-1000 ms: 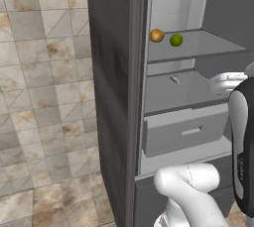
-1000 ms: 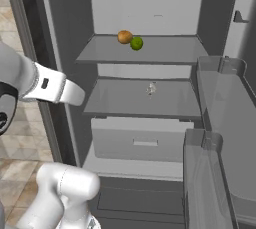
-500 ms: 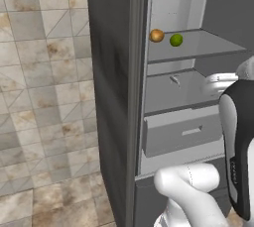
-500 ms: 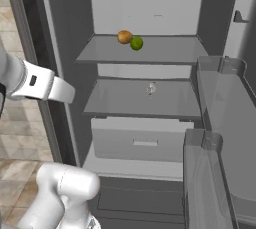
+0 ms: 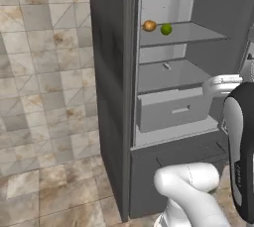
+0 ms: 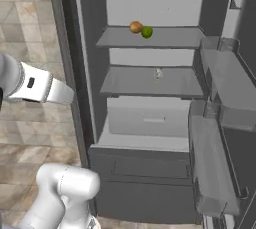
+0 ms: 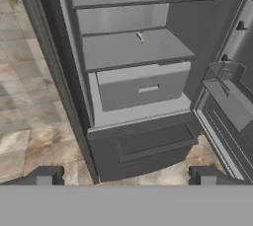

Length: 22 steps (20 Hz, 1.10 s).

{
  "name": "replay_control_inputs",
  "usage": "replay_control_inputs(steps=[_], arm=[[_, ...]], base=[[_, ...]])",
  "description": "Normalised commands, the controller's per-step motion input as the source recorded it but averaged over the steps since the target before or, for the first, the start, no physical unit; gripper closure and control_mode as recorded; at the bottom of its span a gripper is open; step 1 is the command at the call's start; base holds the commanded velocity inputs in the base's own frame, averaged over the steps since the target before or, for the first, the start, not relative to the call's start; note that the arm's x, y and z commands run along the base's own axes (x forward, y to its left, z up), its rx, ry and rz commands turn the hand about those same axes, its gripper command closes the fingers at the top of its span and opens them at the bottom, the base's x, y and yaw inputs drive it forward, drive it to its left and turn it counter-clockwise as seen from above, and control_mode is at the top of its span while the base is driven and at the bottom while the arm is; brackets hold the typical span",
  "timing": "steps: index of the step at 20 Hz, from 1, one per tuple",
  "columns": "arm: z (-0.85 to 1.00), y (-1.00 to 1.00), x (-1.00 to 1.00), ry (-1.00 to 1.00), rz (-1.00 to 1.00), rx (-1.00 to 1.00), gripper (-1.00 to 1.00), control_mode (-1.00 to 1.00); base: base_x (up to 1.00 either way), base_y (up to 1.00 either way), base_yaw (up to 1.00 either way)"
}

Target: Transport the steak and lime to the fridge. Place the steak on the rack containing meat and place the lime on the rack containing the vegetable, ensuring meats and vegetables are on different racks.

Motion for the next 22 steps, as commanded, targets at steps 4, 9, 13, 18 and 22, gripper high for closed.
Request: replay_control_inputs(steps=[4,9,13,18,22], arm=[[0.0,0.0,0.0,0.0,0.0,0.0,-1.0,1.0],[0.0,0.0,0.0,0.0,0.0,0.0,-1.0,1.0],[0.0,0.0,0.0,0.0,0.0,0.0,-1.0,1.0],[0.0,0.0,0.0,0.0,0.0,0.0,-1.0,1.0],[0.0,0.0,0.0,0.0,0.0,0.0,-1.0,1.0]], base=[[-1.0,0.76,0.0],[-0.88,1.0,-0.02],[-1.0,0.89,-0.37],[-0.59,0.78,-0.77],[-0.1,0.59,-0.91]])
